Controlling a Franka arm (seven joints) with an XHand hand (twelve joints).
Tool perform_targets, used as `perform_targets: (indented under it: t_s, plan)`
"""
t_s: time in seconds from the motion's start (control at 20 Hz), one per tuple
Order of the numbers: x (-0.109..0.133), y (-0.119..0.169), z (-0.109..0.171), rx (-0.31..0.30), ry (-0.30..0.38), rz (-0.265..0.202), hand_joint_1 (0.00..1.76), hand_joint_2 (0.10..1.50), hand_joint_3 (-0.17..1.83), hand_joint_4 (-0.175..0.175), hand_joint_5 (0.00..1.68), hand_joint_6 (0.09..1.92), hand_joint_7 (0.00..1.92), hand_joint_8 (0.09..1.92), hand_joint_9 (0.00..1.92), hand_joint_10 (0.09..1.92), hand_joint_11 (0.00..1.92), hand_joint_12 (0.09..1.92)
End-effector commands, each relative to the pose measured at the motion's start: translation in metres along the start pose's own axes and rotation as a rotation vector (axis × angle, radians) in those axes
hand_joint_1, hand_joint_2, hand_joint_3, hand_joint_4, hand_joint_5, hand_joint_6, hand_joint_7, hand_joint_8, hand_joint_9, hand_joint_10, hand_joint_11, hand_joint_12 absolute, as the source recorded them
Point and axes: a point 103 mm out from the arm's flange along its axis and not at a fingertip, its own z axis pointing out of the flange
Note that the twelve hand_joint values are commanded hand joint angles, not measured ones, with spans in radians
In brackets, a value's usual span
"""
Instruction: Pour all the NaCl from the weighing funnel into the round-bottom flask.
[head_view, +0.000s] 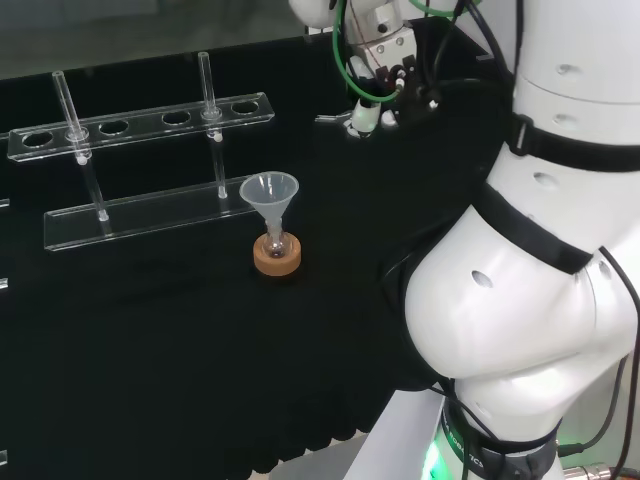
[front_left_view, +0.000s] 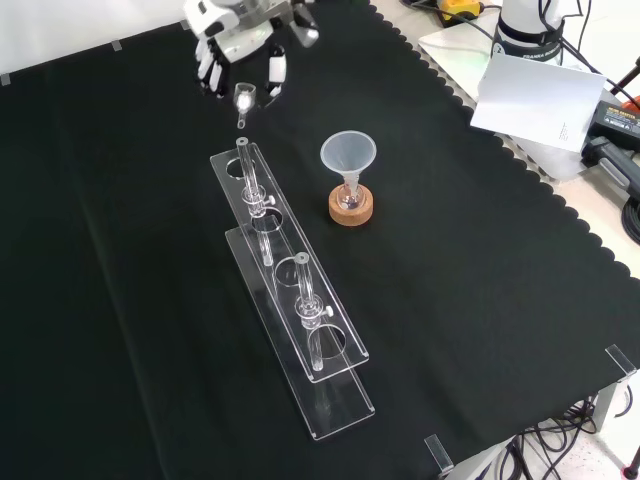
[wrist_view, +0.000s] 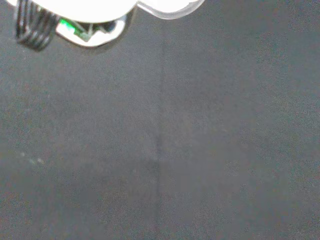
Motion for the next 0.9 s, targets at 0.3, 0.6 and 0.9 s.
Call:
perform_targets:
  t_s: [0.3, 0.6, 0.9]
  plan:
    - [0.005, -0.078, -0.011, 0.044, -0.054, 0.026, 1.12, 0.63, 0.76, 0.175, 1.22, 0.82, 0.62, 0.66, 0.88, 0.43, 0.78, 1.11]
    - [0.024, -0.107, -0.024, 0.045, -0.086, 0.015, 1.12, 0.63, 0.76, 0.175, 1.22, 0.82, 0.61, 0.66, 0.87, 0.43, 0.78, 1.11]
    - [0.052, -0.129, -0.031, 0.056, -0.108, -0.014, 1.12, 0.63, 0.76, 0.175, 1.22, 0.82, 0.61, 0.66, 0.87, 0.43, 0.79, 1.11]
